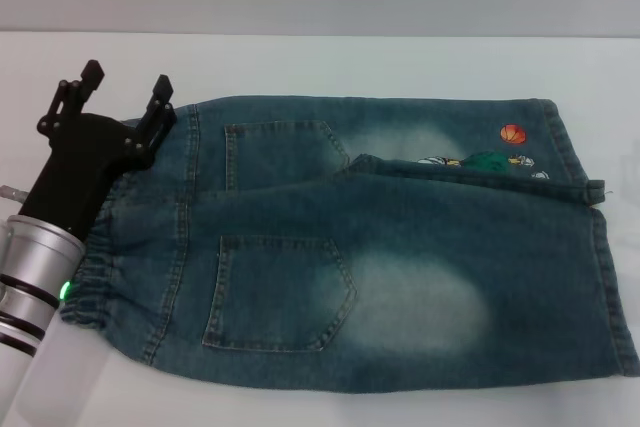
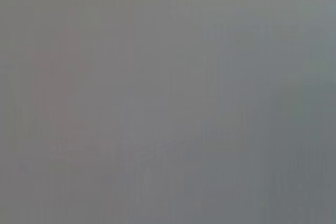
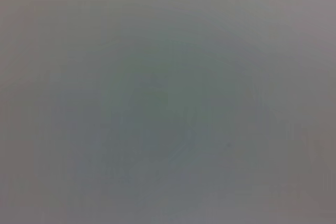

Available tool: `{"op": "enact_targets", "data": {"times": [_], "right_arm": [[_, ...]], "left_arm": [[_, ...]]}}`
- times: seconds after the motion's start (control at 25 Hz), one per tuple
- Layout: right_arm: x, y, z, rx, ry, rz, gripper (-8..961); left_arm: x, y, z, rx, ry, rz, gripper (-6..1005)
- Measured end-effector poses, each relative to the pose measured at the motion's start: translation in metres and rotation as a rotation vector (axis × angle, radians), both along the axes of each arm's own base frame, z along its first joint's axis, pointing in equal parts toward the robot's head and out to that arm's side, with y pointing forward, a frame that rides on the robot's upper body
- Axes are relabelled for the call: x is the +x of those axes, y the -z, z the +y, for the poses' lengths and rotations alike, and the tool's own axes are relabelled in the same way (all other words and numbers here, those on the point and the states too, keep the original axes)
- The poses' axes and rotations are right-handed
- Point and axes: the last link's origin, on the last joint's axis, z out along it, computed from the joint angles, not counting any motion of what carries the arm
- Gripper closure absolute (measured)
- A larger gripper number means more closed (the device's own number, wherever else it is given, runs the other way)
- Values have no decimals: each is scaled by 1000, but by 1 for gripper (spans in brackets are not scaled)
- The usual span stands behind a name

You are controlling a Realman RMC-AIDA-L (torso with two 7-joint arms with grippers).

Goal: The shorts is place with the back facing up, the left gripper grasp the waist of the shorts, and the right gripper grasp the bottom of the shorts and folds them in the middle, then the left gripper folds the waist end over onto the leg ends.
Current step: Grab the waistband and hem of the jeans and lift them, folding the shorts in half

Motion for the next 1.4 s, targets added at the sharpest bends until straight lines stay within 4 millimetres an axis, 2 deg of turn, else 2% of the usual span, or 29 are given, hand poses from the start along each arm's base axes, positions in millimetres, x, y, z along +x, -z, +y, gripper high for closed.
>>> {"op": "enact_targets", "data": {"times": [0.24,0.48,0.68,0.84,0.92,1.0,1.04,1.16,1.28,1.36,1.4], "right_arm": [[-10,1,0,8,13,-28,362],[-20,2,0,-49,71,37,362],[-45,-22,12,-176,221,73,363],[-68,-50,12,-304,280,160,363],[-70,-54,12,-329,298,185,364],[-75,-60,13,-399,360,215,364],[-78,-61,15,-453,399,221,364],[-82,-56,20,-689,518,217,364],[-97,-47,18,-884,480,180,365],[-110,-46,13,-941,421,166,365],[-114,-53,10,-927,406,174,365]], "left_arm": [[0,1,0,-7,-11,-9,211],[4,3,0,-37,-52,-48,211],[24,-11,10,-134,-128,-73,211],[48,-35,20,-209,-220,-12,212],[57,-45,24,-237,-287,22,212],[62,-52,27,-286,-364,62,212],[66,-54,27,-364,-426,137,212],[72,-54,25,-417,-443,182,212],[81,-59,22,-450,-450,198,212],[81,-65,22,-454,-470,198,212],[79,-70,21,-458,-487,198,212]]}}
